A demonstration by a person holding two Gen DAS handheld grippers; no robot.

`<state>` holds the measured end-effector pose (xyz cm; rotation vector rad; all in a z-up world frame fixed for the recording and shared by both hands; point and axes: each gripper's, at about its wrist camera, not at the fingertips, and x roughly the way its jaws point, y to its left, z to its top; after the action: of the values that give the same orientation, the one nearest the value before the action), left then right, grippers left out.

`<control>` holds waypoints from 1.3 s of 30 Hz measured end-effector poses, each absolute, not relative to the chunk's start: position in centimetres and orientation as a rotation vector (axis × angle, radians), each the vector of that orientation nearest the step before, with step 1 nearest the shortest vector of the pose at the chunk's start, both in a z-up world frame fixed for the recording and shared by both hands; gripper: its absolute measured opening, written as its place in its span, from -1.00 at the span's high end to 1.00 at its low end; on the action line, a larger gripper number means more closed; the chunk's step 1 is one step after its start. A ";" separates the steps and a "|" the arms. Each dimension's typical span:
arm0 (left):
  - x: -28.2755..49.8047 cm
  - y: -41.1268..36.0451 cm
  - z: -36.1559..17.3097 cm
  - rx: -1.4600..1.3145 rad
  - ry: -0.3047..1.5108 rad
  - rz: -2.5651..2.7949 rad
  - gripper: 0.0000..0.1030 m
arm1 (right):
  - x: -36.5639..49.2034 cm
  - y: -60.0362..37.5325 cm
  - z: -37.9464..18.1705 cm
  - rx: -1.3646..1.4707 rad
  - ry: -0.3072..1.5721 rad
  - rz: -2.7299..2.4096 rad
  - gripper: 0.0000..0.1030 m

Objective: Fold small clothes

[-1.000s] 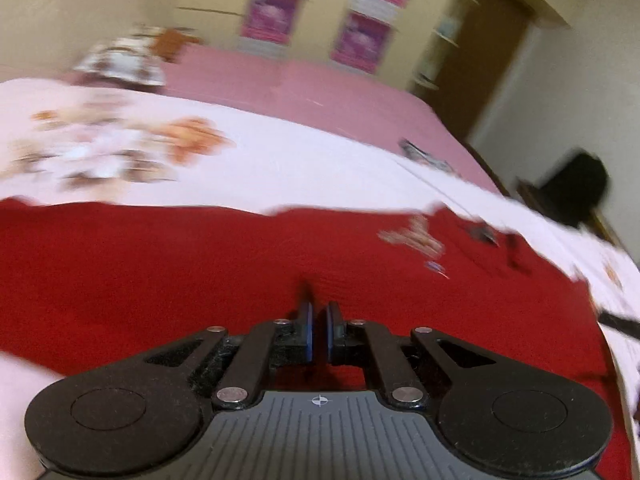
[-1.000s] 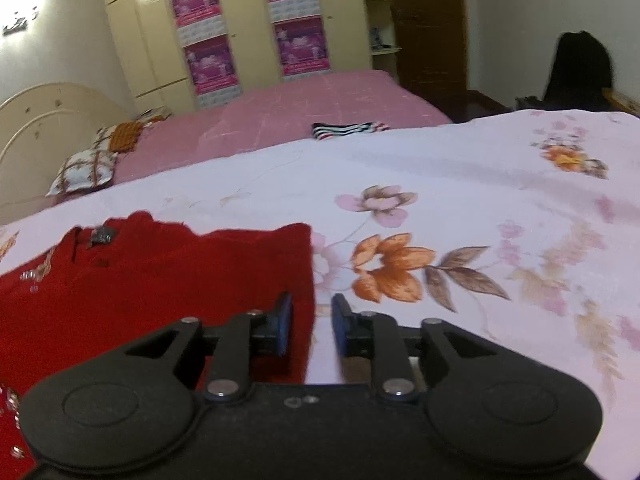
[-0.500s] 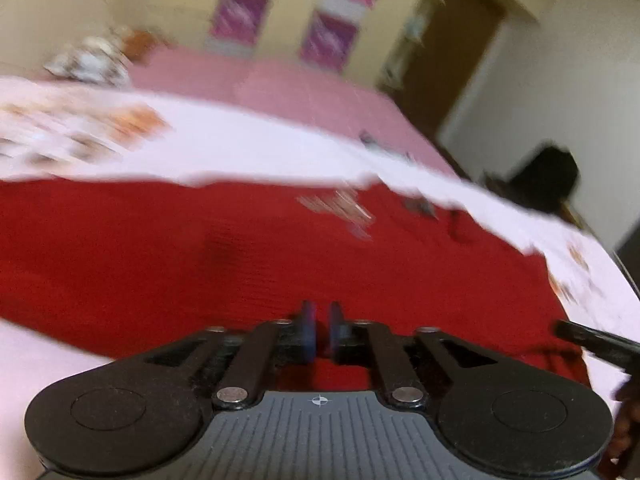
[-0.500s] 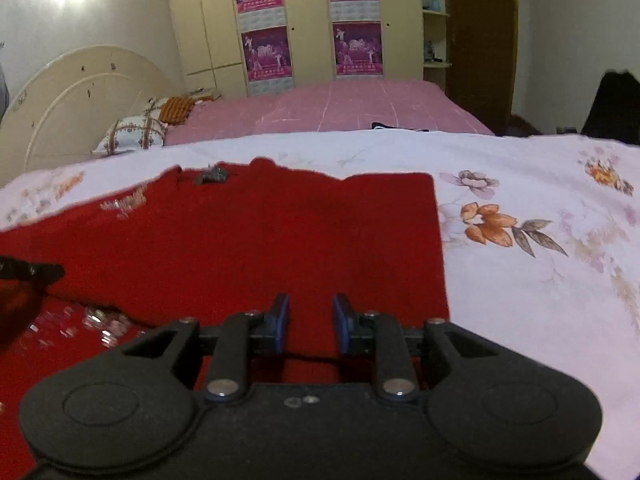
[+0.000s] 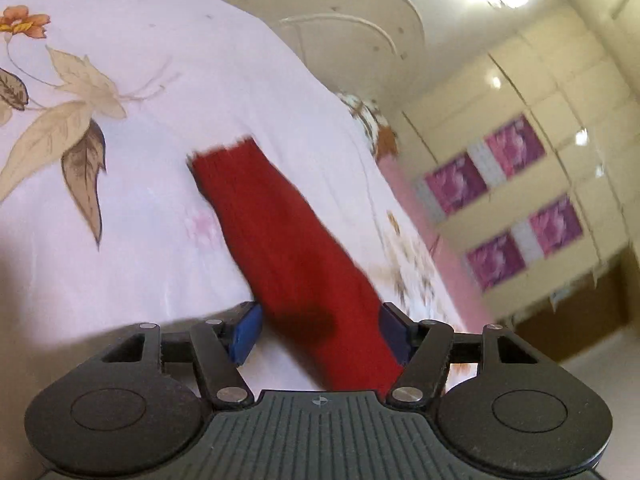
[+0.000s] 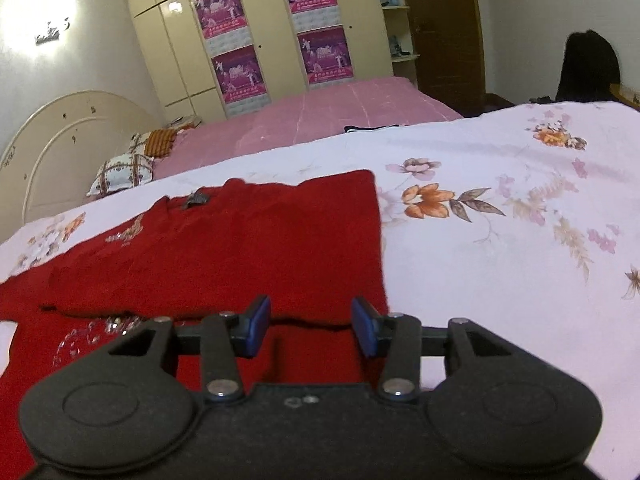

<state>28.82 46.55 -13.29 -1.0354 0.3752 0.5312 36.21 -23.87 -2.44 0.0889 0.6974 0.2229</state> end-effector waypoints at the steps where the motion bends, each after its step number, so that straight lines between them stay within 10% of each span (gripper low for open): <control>1: 29.0 47.0 -13.4 -1.038 0.370 0.536 -0.28 | 36.2 -23.5 -2.3 0.081 0.697 0.232 0.14; 7: 30.2 48.5 -14.0 -1.040 0.353 0.523 -0.25 | 36.8 -22.4 -1.9 0.097 0.696 0.255 0.13; 11: 31.7 49.2 -14.3 -0.975 0.454 0.611 0.86 | 37.3 -22.7 -2.3 0.106 0.709 0.244 0.13; 21: 36.9 42.6 -9.1 -0.701 0.473 0.384 0.92 | 37.4 -23.4 -2.9 0.143 0.727 0.223 0.13; 39: 46.4 5.0 -6.2 -0.282 0.688 -0.226 0.91 | 36.1 -25.6 -1.2 0.269 0.667 0.192 0.13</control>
<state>46.42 4.99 -6.18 -0.2825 0.6879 -0.2264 36.09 -25.61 -1.22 0.2688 0.6672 0.1920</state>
